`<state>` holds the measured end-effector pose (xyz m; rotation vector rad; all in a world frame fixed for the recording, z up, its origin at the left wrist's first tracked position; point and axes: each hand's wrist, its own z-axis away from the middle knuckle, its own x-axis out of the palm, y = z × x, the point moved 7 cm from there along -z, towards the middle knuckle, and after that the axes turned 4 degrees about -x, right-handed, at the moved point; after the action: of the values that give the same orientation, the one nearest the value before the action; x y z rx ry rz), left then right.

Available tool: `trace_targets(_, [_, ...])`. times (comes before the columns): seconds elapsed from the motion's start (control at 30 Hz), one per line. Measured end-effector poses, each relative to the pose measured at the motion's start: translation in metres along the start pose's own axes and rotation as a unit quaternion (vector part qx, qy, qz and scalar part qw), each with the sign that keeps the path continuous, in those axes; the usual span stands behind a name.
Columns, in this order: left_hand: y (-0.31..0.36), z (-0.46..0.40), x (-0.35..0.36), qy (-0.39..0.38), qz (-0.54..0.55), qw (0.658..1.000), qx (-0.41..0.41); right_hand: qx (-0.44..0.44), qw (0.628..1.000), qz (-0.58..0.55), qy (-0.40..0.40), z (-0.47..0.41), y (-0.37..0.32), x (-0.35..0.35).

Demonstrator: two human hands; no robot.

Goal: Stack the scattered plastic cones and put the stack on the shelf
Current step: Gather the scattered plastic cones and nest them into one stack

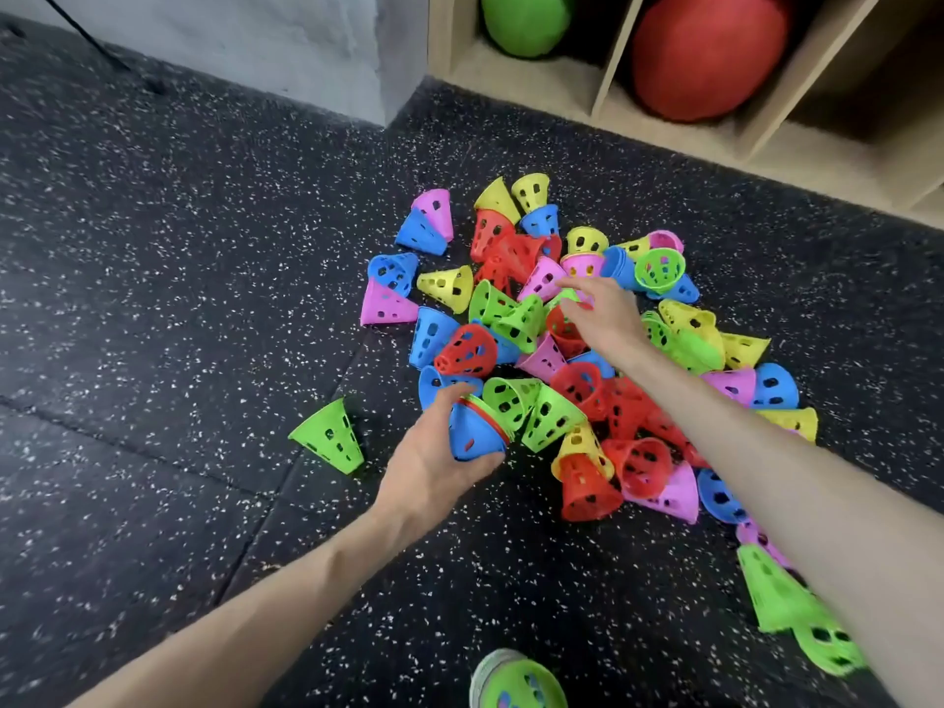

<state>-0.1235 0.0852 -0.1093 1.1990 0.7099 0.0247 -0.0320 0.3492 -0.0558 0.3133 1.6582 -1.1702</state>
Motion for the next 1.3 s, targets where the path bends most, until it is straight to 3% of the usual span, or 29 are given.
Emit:
trace_targets(0.17, [0.002,-0.013,0.009,0.012,0.043,0.999,0.004,0.046,0.994,0.025,-0.095,-0.029,0.015,0.025])
trace_targets(0.3, [0.004,-0.019,0.009,0.022,0.048,0.999,0.006,0.075,0.997,0.008,-0.032,-0.035,0.022,0.017])
trace_targets(0.43, [0.005,-0.019,0.009,0.025,0.043,0.999,0.007,0.106,0.993,-0.015,-0.042,-0.029,0.035,0.018])
trace_targets(0.77, [-0.014,-0.007,0.011,-0.018,-0.014,1.0,-0.01,0.012,0.999,-0.023,0.024,0.022,0.037,-0.001])
trace_targets(0.97, [-0.022,-0.001,0.013,-0.049,-0.054,0.997,-0.009,0.024,0.999,-0.028,0.036,0.064,0.063,-0.014])
trace_targets(1.1, [-0.027,0.003,0.016,-0.063,-0.084,0.994,-0.011,0.045,0.998,-0.046,0.014,0.097,0.076,-0.012])
trace_targets(1.3, [-0.014,0.004,0.023,-0.07,-0.077,0.995,0.007,0.008,1.0,-0.016,-0.016,0.137,0.078,-0.019])
